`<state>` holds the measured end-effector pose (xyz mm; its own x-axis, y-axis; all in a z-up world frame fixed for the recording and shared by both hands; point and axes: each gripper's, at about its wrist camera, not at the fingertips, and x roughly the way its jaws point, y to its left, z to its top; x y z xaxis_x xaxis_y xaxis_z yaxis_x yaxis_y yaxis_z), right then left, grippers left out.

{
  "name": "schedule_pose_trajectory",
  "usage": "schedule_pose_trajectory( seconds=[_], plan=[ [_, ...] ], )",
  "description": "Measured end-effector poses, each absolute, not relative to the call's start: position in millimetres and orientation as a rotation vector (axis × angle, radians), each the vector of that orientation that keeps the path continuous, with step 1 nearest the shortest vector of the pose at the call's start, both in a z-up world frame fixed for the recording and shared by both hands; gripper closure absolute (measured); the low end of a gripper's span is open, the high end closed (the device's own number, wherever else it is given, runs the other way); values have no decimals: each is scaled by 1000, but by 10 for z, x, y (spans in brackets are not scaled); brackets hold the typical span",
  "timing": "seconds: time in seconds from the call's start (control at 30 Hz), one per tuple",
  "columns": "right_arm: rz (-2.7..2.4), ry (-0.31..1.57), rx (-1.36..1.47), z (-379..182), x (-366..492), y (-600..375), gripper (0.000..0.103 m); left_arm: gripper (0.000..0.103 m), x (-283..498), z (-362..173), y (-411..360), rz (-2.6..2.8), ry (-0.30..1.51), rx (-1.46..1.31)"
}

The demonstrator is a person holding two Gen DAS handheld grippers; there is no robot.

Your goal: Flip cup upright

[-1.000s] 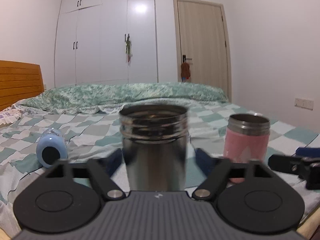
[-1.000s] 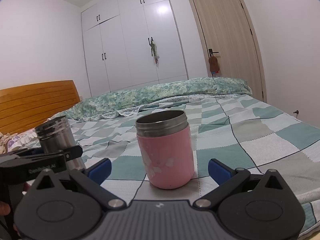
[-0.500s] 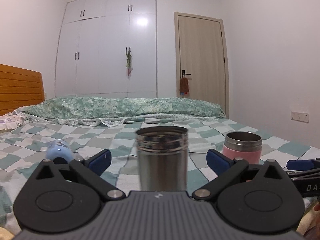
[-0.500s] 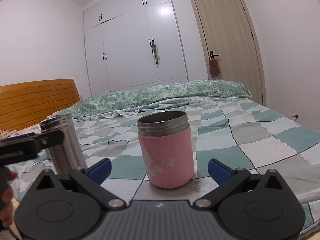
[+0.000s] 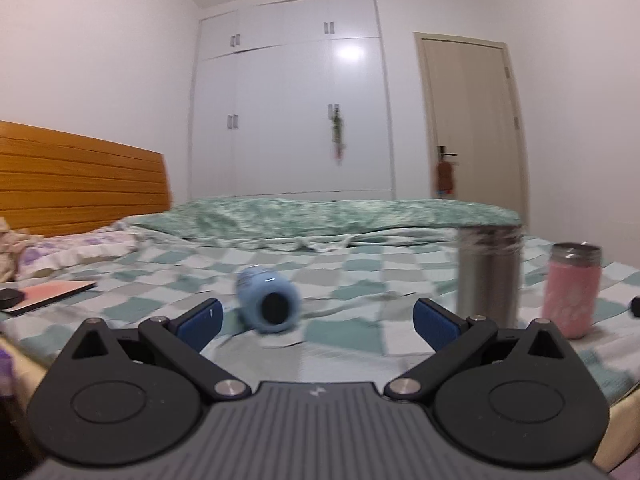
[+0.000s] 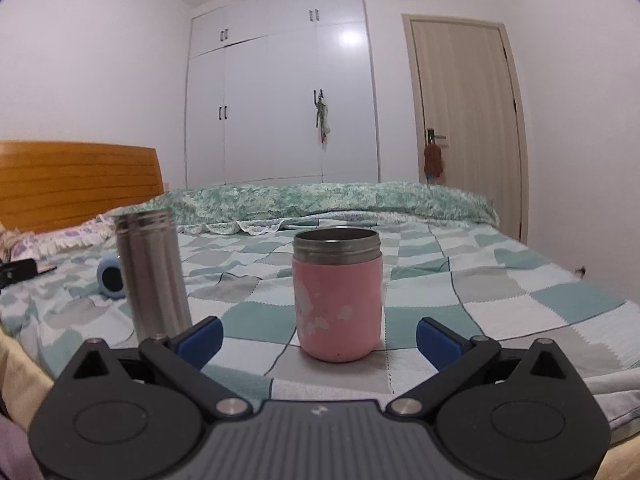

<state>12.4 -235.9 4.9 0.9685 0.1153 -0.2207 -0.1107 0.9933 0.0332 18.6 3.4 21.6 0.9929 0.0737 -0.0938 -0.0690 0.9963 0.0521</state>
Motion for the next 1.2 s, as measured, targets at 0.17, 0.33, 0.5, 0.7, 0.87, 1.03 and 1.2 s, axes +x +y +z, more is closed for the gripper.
schedule_pose_trajectory(
  seconds=[0.17, 0.33, 0.5, 0.7, 0.87, 1.03, 1.2],
  plan=[
    [95, 193, -44, 41, -16, -2255, 0, 0, 73, 94, 203, 99, 104, 19],
    [58, 167, -75, 33, -106, -2224, 0, 0, 15, 63, 243, 105, 104, -3],
    [27, 153, -79, 42, -175, -2230, 0, 0, -48, 43, 234, 92, 92, -4],
    [3, 142, -69, 48, -222, -2260, 0, 0, -85, 34, 219, 91, 92, 7],
    [-8, 131, -50, 48, -265, -2303, 0, 0, -96, 37, 223, 92, 91, 1],
    [-5, 135, -48, 46, -260, -2308, 0, 0, -72, 35, 208, 89, 94, 2],
    [-4, 133, -48, 50, -269, -2308, 0, 0, -83, 30, 196, 87, 94, 6]
  ],
)
